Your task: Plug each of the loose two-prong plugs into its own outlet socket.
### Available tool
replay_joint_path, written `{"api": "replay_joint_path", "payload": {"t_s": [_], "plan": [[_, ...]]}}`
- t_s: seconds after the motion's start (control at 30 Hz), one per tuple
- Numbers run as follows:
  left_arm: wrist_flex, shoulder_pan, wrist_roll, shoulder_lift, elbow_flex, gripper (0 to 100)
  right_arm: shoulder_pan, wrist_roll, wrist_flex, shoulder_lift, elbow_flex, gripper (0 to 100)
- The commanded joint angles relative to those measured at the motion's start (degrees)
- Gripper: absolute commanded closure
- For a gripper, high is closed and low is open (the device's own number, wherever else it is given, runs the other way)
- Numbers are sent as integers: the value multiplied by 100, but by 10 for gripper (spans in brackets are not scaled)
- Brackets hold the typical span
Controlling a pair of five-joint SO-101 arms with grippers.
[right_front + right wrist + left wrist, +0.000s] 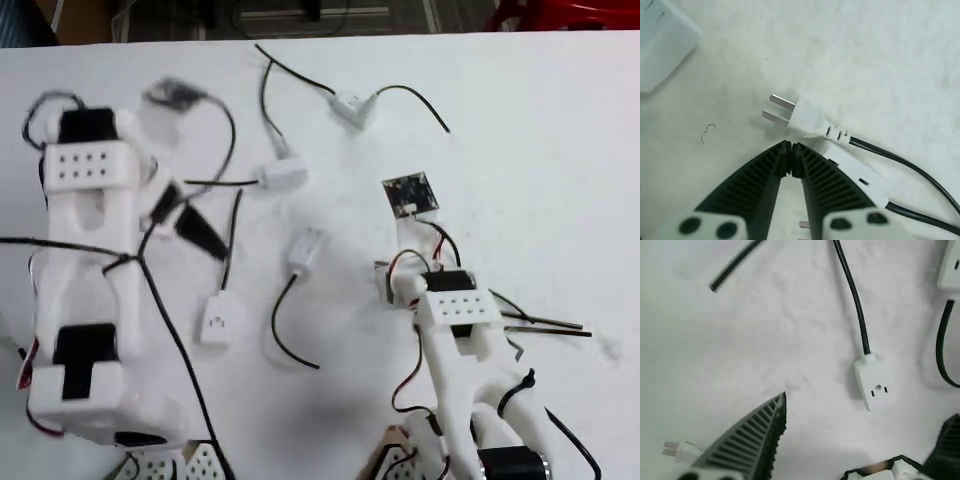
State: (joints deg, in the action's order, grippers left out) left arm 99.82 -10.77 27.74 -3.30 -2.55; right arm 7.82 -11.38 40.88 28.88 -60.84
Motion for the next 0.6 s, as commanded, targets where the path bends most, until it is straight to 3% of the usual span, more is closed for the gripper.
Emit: {"api": "replay_joint_path", "payload": {"t_s": [0.0, 0.27, 0.57], "plan": [[-756, -136, 53, 611, 1503, 555, 40, 9, -66, 198, 18, 974], [-2655, -365, 229, 1543, 3859, 555, 40, 9, -66, 198, -35, 974], [-4378, -391, -396, 2088, 5477, 555, 48, 9, -66, 198, -35, 974]]}}
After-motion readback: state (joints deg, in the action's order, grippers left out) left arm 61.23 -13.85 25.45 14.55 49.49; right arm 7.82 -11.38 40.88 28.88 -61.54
